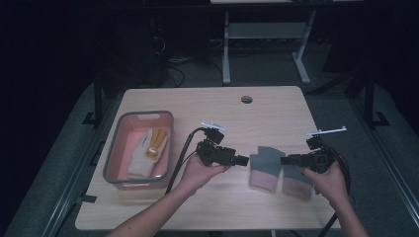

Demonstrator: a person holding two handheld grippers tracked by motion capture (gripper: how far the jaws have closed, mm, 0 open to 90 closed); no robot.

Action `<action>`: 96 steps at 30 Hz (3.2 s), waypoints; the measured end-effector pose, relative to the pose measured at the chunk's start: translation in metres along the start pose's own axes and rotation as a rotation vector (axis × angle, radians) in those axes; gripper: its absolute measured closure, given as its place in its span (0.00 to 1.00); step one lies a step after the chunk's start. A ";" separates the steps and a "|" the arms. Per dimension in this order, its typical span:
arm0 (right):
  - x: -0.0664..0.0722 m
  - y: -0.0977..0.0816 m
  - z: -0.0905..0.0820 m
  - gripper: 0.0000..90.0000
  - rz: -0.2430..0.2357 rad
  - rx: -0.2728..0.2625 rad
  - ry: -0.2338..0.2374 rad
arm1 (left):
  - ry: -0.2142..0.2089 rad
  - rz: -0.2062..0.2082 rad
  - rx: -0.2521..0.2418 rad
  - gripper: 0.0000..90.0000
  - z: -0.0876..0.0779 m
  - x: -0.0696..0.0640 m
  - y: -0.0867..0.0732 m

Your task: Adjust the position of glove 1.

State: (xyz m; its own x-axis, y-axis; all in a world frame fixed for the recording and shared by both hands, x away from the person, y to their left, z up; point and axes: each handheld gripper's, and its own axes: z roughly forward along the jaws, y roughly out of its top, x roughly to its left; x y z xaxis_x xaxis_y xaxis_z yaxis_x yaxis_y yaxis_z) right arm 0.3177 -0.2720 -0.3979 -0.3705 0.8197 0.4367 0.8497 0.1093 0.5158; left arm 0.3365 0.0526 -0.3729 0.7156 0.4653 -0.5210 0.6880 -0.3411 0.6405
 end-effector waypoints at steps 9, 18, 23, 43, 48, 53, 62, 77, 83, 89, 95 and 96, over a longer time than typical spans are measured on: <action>-0.015 -0.017 -0.002 0.60 0.013 0.010 -0.065 | 0.000 0.004 0.012 0.31 0.011 0.000 -0.003; -0.025 -0.035 0.001 0.61 0.016 0.049 -0.162 | -0.008 0.001 0.025 0.31 0.023 -0.003 -0.007; -0.028 -0.039 0.004 0.61 0.003 0.072 -0.198 | -0.007 0.003 0.030 0.30 0.027 -0.002 -0.007; -0.026 -0.044 0.019 0.89 -0.030 0.136 -0.266 | -0.010 -0.003 0.042 0.30 0.031 -0.002 -0.012; -0.027 -0.045 0.017 0.93 -0.018 0.124 -0.258 | -0.002 -0.001 0.038 0.30 0.029 0.000 -0.012; -0.029 -0.043 0.014 0.95 0.010 0.123 -0.237 | 0.003 0.000 0.036 0.30 0.026 0.000 -0.011; -0.027 -0.041 0.006 0.95 0.020 0.103 -0.236 | 0.007 -0.004 0.024 0.30 0.024 0.001 -0.011; 0.012 -0.016 0.003 0.95 -0.041 0.070 -0.186 | 0.018 0.000 0.011 0.30 0.017 0.003 -0.010; 0.026 -0.007 0.013 0.95 -0.066 0.074 -0.163 | 0.026 -0.008 0.002 0.30 0.015 0.006 -0.013; 0.037 0.002 0.027 0.95 -0.069 0.090 -0.153 | 0.031 -0.020 -0.001 0.30 0.013 0.009 -0.014; 0.043 0.009 0.042 0.95 -0.062 0.109 -0.150 | 0.034 -0.025 -0.007 0.30 0.010 0.010 -0.014; 0.043 0.009 0.044 0.95 -0.059 0.110 -0.148 | 0.035 -0.025 -0.006 0.30 0.010 0.011 -0.014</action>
State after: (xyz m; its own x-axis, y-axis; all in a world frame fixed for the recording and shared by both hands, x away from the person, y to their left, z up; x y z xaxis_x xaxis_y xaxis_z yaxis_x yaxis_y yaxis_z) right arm 0.3261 -0.2107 -0.4071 -0.3687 0.8829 0.2907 0.8669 0.2138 0.4503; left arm 0.3355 0.0543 -0.3933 0.6935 0.5018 -0.5169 0.7048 -0.3242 0.6309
